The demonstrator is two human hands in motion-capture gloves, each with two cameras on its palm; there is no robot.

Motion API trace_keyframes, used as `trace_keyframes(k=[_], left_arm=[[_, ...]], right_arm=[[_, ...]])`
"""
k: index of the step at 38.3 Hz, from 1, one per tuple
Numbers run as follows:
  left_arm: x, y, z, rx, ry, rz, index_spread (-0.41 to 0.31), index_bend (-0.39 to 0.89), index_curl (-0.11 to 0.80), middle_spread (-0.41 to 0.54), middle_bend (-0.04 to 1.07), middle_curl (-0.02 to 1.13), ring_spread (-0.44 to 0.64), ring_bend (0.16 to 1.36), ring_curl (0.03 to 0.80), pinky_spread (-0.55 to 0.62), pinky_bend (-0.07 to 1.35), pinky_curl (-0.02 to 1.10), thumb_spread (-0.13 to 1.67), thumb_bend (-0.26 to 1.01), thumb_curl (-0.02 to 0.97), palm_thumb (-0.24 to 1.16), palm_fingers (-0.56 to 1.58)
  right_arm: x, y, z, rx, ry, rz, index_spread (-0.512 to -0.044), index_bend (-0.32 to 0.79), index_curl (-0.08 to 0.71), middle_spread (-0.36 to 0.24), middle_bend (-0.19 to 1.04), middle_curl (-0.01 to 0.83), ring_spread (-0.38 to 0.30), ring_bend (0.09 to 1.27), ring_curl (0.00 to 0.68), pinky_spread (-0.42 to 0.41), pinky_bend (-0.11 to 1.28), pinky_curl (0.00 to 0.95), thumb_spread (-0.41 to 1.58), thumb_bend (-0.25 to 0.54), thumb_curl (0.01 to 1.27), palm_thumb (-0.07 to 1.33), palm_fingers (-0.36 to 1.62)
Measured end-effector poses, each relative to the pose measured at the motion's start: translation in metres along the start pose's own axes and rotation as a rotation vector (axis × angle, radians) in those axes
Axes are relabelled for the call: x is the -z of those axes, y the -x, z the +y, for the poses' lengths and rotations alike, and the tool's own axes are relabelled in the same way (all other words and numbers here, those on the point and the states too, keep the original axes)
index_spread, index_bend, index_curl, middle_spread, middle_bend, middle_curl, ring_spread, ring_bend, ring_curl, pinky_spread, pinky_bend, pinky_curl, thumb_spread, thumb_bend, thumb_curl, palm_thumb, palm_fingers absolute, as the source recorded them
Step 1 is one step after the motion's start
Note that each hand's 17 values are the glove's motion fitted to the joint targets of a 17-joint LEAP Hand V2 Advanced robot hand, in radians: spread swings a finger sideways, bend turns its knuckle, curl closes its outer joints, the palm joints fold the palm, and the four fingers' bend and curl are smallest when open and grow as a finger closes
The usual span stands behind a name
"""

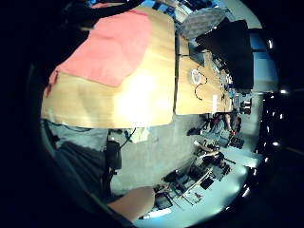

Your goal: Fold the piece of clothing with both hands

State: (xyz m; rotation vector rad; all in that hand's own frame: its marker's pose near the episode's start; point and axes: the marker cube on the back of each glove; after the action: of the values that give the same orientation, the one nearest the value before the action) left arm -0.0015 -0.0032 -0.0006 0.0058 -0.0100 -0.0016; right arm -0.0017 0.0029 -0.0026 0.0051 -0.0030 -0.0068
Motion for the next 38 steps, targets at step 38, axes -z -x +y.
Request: trace_keyframes(k=[38], left_arm=[[-0.003,-0.023,-0.006,-0.047,0.114,-0.165,0.009,0.02,0.019,0.367,0.15,0.19,0.50,0.79,0.249,0.47,0.79,0.32,0.94,-0.04,0.198,0.08,-0.18]], right_arm=[[0.024,-0.024,0.006,-0.084,0.099,0.062,-0.344,0.09,0.206,-0.078,0.18,0.295,0.011,0.41,0.295,0.139,0.48,0.326,1.21,0.112,0.21,0.50,0.43]])
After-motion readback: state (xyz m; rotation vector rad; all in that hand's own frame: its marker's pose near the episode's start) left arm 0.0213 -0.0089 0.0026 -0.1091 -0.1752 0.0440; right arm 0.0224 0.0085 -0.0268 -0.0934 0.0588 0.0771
